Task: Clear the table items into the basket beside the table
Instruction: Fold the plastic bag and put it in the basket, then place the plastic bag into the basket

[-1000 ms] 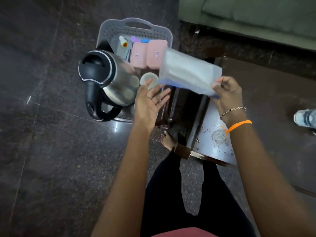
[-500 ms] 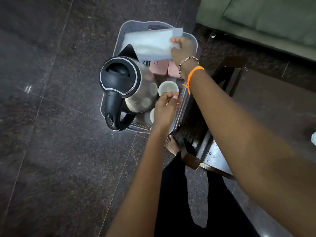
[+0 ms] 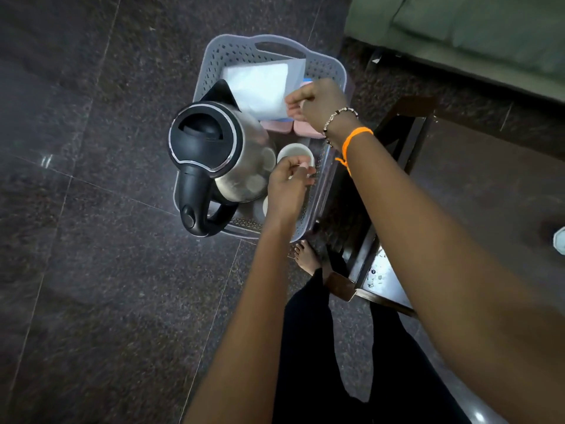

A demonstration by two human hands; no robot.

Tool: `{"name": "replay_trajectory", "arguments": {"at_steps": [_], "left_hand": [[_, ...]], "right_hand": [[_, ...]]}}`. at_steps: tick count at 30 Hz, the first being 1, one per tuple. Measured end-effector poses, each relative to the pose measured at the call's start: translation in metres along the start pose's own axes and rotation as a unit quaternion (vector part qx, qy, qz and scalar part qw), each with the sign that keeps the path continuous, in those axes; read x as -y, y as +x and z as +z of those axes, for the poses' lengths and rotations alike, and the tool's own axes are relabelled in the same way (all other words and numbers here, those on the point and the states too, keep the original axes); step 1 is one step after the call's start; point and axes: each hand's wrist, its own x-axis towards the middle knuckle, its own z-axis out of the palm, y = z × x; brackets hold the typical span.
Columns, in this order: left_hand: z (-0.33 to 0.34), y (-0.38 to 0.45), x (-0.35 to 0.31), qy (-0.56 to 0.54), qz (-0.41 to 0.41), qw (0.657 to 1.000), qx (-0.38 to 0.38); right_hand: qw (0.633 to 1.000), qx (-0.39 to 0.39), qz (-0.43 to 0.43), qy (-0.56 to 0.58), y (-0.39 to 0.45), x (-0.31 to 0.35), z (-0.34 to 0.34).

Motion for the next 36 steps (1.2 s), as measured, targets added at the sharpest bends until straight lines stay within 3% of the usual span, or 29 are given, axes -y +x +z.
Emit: {"name": "replay_trajectory", "arguments": {"at_steps": [11,22,31,36], "left_hand": [[0.067,-0.047,0.032,0.088,0.002,0.995,0.047],[0.244,-0.155,0.134,0.187,-0.060,0.963,0.183],[0.394,-0.198,0.182,0.262,-0.071,0.928,0.254],[0.445,-0.193,0.188,0.323,-0.070,0.905,0.269]], "right_hand": [[0.974,-0.091,0.101,0.182,-0.133,-0.124,-0.111],[0.903,-0.217,0.238,0.286,-0.275,-0.329,-0.253],[0.862,-0.344,0.250,0.276,-0.307,-0.436,-0.382],[0.869,-0.360,0.231,0.246,-0.292,-0.450,-0.431]]}}
